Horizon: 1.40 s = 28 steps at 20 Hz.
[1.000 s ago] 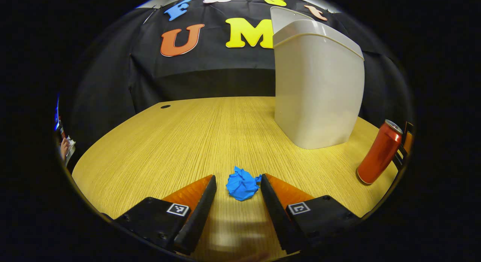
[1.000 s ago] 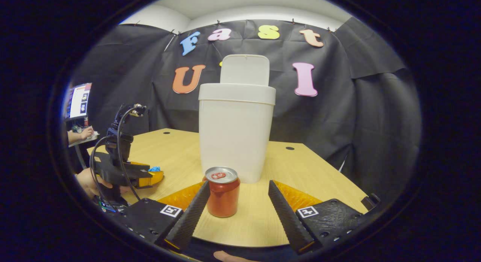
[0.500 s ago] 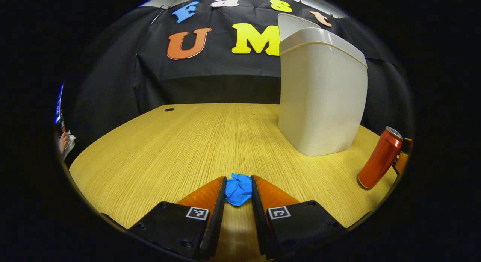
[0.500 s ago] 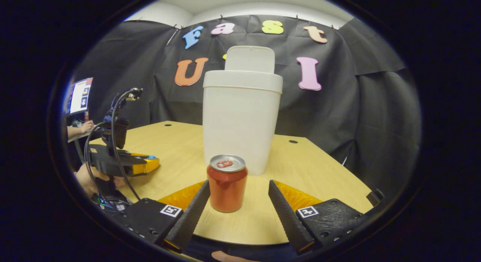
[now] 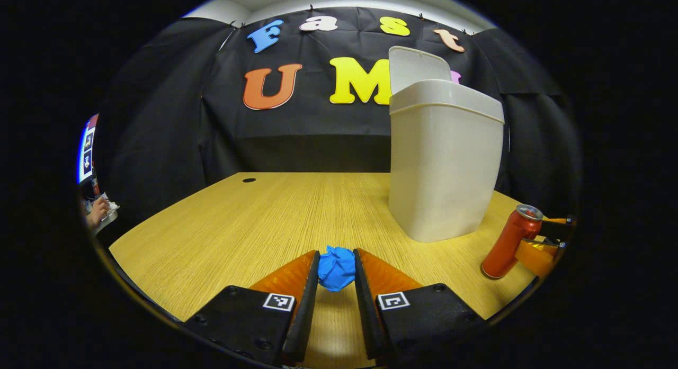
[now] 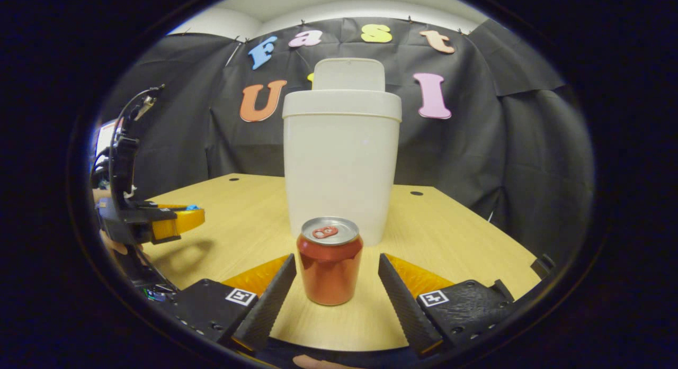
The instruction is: Press the lid of the desktop garbage bin to open it, pick up the crumpled paper on the desktop and throw it into the bin, then pick up the pop can on the desktop and drop it into the bin, and finally close the garbage bin lid.
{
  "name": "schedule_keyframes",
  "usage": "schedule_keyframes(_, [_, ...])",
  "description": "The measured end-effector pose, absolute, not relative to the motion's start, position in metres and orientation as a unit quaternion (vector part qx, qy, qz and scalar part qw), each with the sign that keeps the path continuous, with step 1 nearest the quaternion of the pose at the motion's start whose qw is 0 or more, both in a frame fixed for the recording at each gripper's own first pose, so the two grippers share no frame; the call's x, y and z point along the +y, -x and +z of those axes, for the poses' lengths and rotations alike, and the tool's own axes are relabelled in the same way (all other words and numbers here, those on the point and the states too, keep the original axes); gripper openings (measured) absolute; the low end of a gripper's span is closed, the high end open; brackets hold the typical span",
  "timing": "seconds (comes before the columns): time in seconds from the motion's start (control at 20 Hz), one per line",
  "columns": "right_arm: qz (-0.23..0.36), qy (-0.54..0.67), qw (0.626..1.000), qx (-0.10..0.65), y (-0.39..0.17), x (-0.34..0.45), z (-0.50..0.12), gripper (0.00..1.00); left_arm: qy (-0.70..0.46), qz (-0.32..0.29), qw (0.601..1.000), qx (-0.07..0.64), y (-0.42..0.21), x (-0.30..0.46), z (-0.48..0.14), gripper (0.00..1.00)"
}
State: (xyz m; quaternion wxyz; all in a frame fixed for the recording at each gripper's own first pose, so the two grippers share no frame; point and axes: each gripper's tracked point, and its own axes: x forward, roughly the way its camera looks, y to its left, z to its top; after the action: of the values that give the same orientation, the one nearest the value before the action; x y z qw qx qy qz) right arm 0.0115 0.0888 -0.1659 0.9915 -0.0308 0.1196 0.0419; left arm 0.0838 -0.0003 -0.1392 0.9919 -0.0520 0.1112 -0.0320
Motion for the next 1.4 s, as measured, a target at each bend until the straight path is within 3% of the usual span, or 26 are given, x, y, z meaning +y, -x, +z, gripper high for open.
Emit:
schedule_keyframes(0.1, [0.030, 0.023, 0.991, 0.127, -0.017, 0.087, -0.173, 0.98, 0.055, -0.031, 0.991, 0.115, -0.079, -0.001, -0.136, 0.43])
schedule_keyframes(0.35, [0.035, 0.015, 0.991, 0.126, -0.028, 0.098, -0.179, 0.95, 0.068, -0.035, 0.991, 0.108, -0.068, -0.006, -0.131, 0.43])
schedule_keyframes(0.45, [0.037, 0.019, 0.991, 0.129, -0.027, 0.099, -0.183, 0.91, 0.076, -0.037, 0.990, 0.111, -0.066, -0.008, -0.132, 0.43])
schedule_keyframes(0.5, [0.045, 0.015, 0.991, 0.127, -0.026, 0.102, -0.183, 0.82, 0.075, -0.035, 0.990, 0.111, -0.066, -0.008, -0.131, 0.43])
schedule_keyframes(0.65, [0.052, 0.018, 0.991, 0.119, -0.025, 0.103, -0.177, 0.78, 0.070, -0.031, 0.991, 0.111, -0.064, -0.006, -0.128, 0.43])
schedule_keyframes(1.1, [0.037, 0.067, 0.997, -0.009, -0.011, 0.086, -0.071, 0.75, 0.052, -0.028, 0.996, 0.064, -0.062, -0.008, -0.065, 0.43])
schedule_keyframes(1.4, [0.028, 0.038, 0.998, -0.032, -0.018, 0.067, -0.014, 0.75, 0.051, -0.017, 0.999, 0.011, -0.071, -0.004, 0.006, 0.42])
